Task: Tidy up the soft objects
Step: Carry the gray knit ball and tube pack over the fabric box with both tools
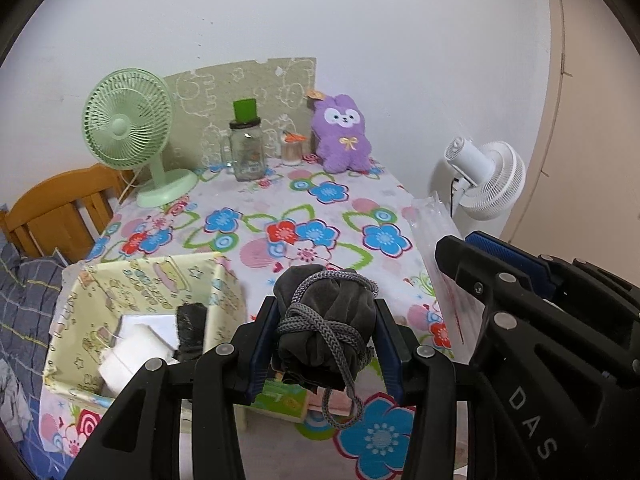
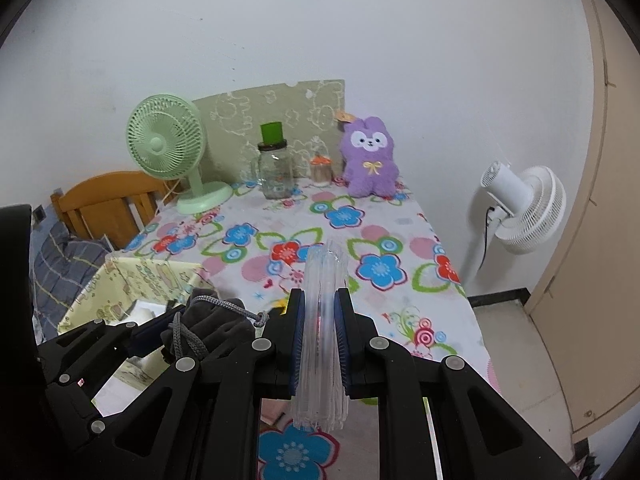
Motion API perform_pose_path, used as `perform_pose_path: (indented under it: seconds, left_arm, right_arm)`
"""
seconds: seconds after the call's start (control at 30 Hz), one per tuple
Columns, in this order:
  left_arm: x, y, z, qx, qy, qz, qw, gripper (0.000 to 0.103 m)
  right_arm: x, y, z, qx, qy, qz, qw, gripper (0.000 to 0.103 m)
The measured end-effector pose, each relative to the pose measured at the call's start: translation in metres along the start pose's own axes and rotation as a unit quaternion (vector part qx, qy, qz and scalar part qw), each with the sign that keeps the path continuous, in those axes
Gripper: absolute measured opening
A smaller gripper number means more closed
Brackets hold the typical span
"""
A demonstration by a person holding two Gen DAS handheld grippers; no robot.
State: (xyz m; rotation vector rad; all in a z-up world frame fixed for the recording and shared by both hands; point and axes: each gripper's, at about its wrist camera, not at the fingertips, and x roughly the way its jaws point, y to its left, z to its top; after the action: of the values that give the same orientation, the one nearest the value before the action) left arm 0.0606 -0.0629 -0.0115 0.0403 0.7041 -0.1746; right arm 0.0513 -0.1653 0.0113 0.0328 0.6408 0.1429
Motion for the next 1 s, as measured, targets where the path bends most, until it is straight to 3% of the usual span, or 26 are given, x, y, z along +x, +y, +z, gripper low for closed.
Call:
perform_pose_path:
  seconds: [1.0]
  left_arm:
    - [-0.009,0.083,0.008,-0.035,-0.011,0.053,0.9979,0.047]
  right_arm:
    - [0.027,0.084,0.025,-0.045,0.002,0.054,0.998,0.018]
